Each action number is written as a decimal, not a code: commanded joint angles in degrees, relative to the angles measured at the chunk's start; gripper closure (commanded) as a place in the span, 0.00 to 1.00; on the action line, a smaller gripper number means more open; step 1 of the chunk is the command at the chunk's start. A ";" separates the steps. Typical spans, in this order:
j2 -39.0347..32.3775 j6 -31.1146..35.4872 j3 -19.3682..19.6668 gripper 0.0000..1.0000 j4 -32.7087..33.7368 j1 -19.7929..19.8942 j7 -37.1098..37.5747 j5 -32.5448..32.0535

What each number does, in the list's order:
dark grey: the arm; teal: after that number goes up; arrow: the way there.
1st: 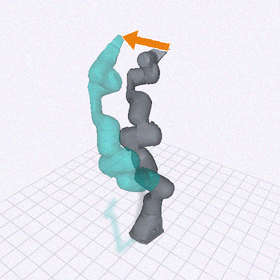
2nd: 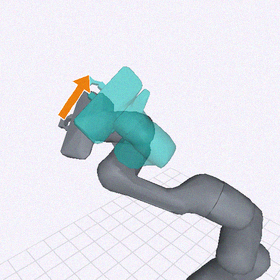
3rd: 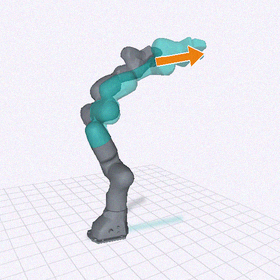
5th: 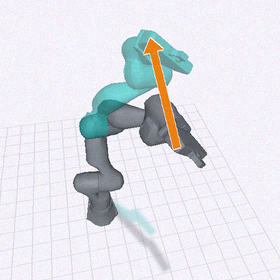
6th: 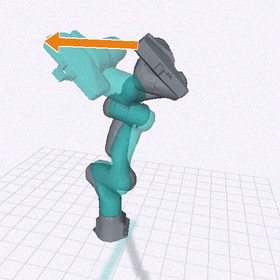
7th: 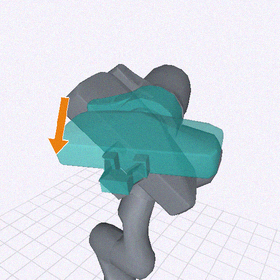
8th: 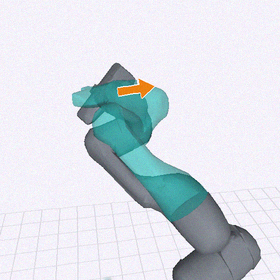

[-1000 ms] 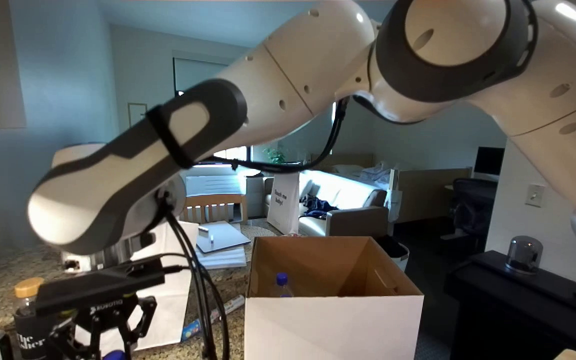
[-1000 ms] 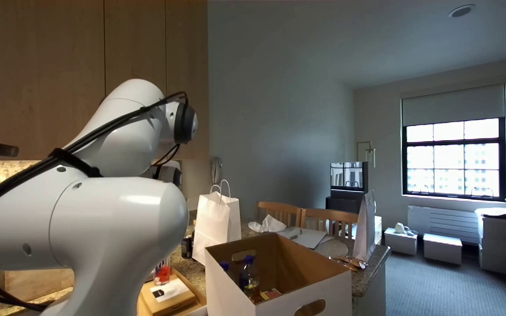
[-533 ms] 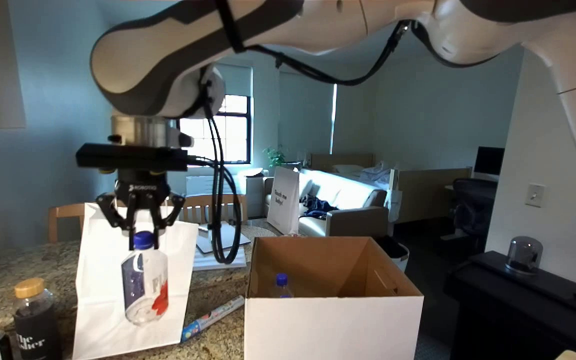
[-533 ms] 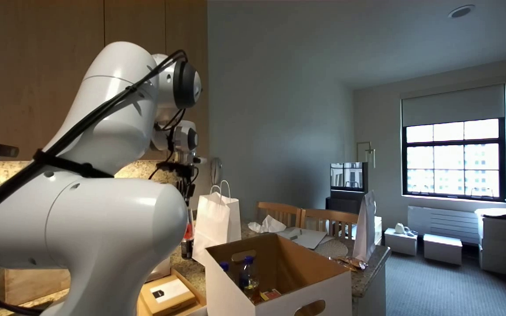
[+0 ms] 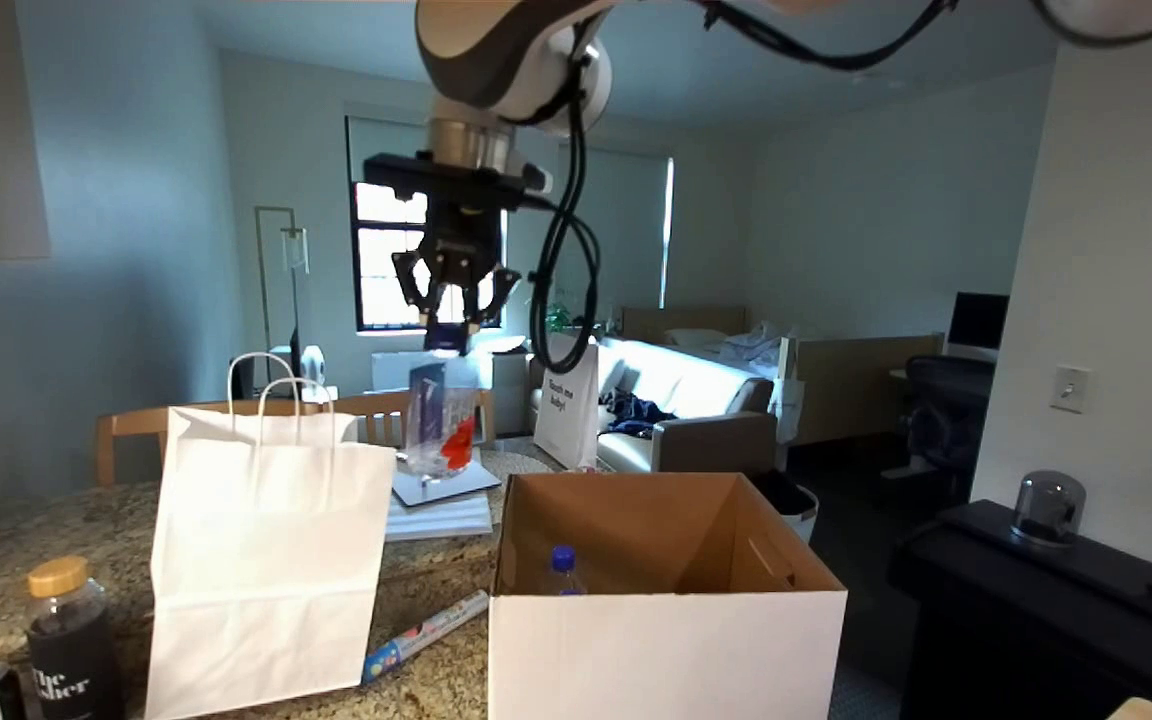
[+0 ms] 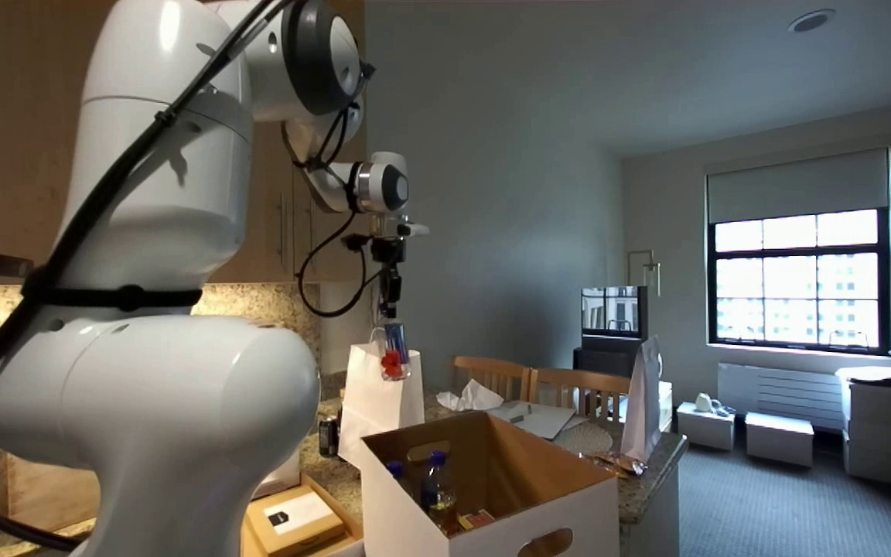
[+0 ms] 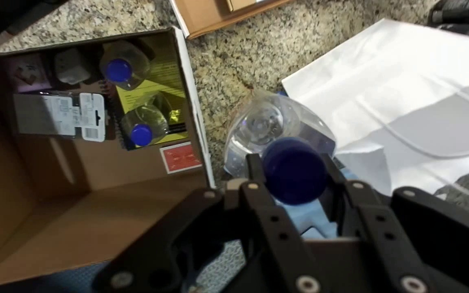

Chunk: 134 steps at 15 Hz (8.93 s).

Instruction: Put the water bottles on the counter in the box

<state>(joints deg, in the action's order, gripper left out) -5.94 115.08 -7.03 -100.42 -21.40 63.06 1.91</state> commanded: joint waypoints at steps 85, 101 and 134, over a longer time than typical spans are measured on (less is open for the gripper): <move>-7.90 47.57 9.93 0.27 -42.91 14.17 -5.40 36.27; 0.67 48.18 7.83 0.00 -46.70 13.71 -6.10 36.91; -21.11 19.73 -16.48 0.00 -14.94 -12.87 -4.43 -14.43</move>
<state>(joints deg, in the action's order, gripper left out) -21.20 137.05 -26.96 -120.87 -32.60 64.42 -13.42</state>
